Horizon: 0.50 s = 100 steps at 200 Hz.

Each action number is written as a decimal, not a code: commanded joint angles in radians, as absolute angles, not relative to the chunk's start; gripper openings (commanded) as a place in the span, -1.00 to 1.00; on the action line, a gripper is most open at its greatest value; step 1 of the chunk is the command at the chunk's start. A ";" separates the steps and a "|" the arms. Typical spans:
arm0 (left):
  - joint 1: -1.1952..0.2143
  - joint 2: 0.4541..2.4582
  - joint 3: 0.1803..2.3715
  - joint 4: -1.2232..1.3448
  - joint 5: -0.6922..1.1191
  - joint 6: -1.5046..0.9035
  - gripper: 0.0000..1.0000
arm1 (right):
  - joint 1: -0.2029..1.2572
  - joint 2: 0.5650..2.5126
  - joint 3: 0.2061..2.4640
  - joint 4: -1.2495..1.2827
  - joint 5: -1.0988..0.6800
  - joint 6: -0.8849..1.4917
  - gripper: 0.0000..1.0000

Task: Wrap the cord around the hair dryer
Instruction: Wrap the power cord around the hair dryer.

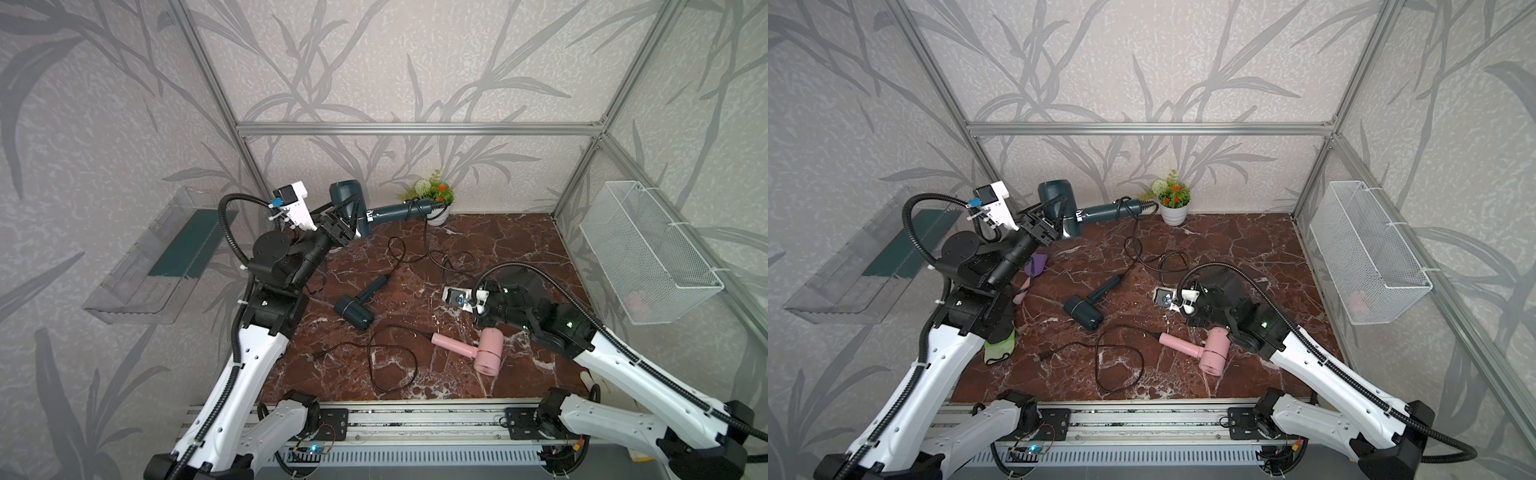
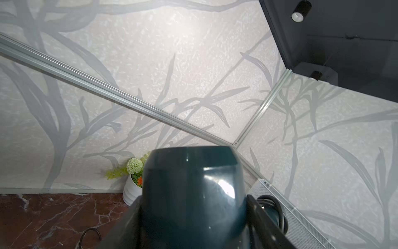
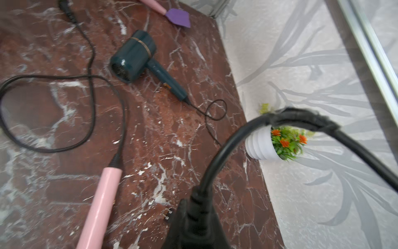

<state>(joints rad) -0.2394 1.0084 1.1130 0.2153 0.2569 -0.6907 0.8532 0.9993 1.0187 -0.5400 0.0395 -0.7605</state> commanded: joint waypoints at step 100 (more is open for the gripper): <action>-0.284 1.330 1.371 -0.366 0.248 -0.189 -1.00 | 1.095 1.118 1.643 -0.811 0.400 -1.217 -1.00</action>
<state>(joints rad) -0.2470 1.2758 1.2591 -0.1371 0.1406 -0.3641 1.0882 1.0473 1.5002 -0.7757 0.3618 -1.0195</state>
